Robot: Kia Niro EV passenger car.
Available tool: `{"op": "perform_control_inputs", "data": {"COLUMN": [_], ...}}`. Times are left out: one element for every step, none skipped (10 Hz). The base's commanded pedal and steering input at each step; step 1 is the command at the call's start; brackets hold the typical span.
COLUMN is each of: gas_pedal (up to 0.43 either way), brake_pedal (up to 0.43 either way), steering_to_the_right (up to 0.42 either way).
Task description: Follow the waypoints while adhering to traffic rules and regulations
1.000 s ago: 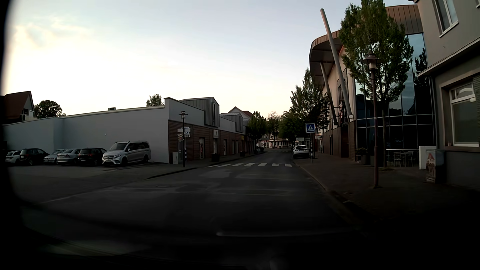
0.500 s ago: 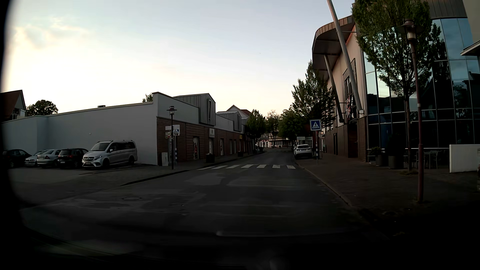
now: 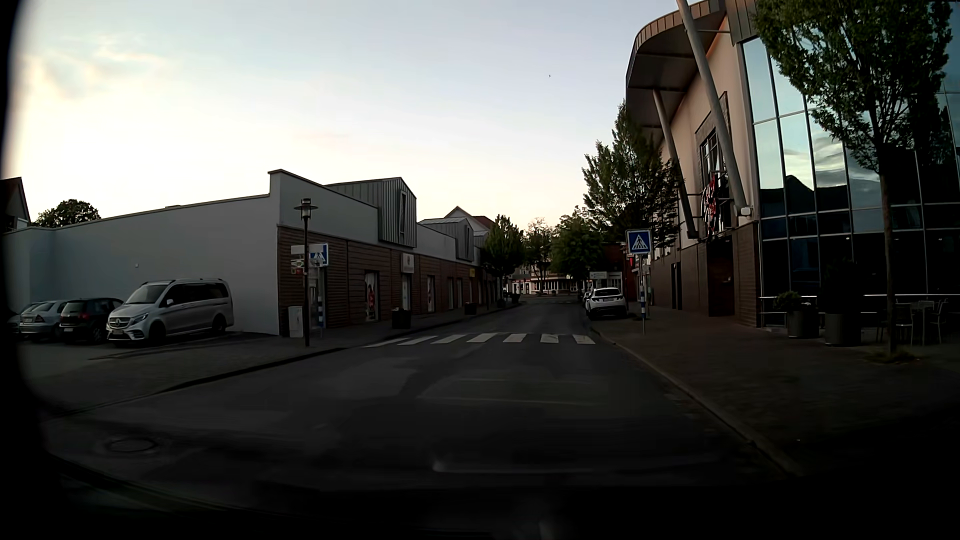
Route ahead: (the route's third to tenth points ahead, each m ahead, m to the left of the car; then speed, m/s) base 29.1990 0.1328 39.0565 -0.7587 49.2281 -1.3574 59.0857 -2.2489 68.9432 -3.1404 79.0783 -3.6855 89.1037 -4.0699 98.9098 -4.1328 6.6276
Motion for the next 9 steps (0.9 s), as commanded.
{"op": "perform_control_inputs", "data": {"gas_pedal": [0.22, 0.22, 0.209, 0.209, 0.197, 0.197, 0.197, 0.197, 0.197], "brake_pedal": [0.006, 0.006, 0.006, 0.006, 0.006, 0.006, 0.006, 0.006, 0.006], "steering_to_the_right": [0.031, 0.031, 0.03, 0.029, 0.028, 0.026, 0.019, 0.01, 0.005]}}
